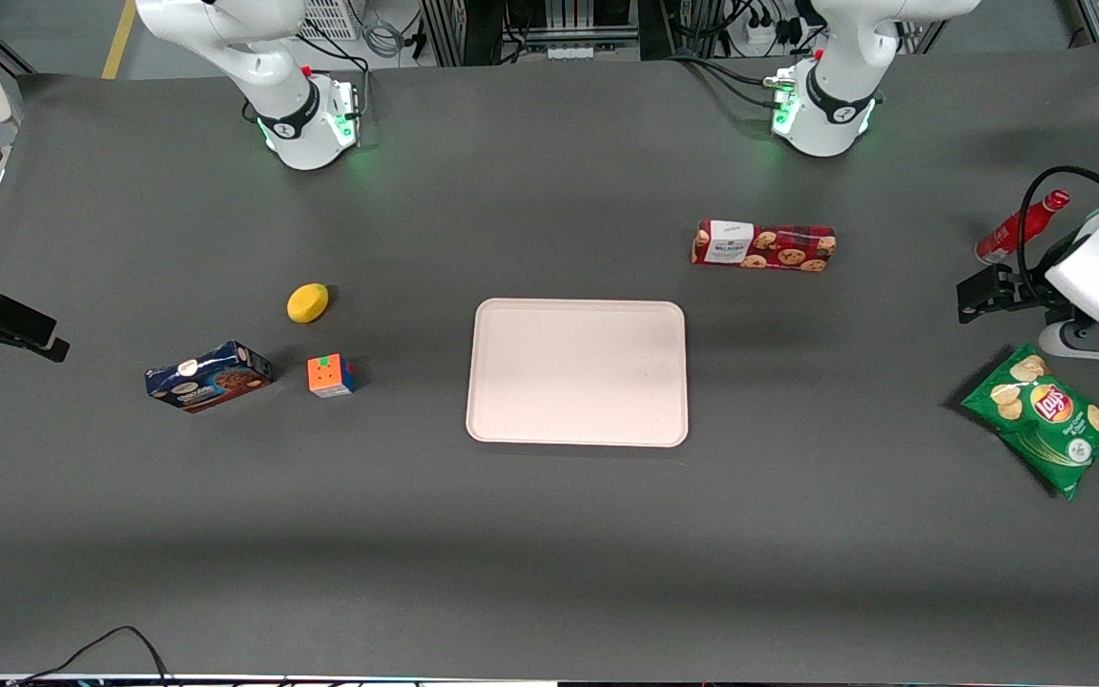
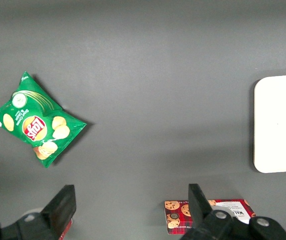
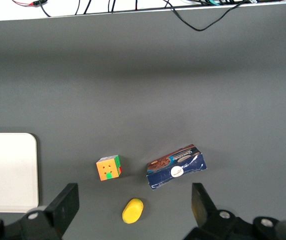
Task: Place red cookie box on tray
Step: 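Move the left gripper over the red cookie box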
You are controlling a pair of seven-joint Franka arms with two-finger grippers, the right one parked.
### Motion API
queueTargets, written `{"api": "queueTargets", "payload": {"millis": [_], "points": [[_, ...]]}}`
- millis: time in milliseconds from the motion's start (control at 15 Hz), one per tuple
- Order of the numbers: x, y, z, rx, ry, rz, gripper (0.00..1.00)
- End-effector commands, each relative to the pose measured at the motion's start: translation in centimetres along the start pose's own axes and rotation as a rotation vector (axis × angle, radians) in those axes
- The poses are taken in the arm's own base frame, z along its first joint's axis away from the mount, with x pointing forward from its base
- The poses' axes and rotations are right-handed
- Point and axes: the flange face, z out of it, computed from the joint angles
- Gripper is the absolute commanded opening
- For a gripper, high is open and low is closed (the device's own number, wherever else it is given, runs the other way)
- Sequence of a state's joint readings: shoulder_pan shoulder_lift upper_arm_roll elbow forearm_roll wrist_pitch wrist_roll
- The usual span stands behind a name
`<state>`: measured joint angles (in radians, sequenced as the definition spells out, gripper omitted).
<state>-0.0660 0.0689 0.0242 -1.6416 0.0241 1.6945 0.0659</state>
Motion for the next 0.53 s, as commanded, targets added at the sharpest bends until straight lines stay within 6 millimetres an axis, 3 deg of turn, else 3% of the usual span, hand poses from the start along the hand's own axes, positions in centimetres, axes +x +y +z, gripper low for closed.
{"api": "queueTargets", "payload": {"millis": [0, 267, 467], "points": [[0.4, 0.0, -0.3, -0.001, 0.001, 0.016, 1.0], [0.9, 1.2, 1.4, -0.005, -0.046, 0.043, 1.0], [0.3, 4.6, 6.3, -0.019, -0.217, 0.135, 1.0]]}}
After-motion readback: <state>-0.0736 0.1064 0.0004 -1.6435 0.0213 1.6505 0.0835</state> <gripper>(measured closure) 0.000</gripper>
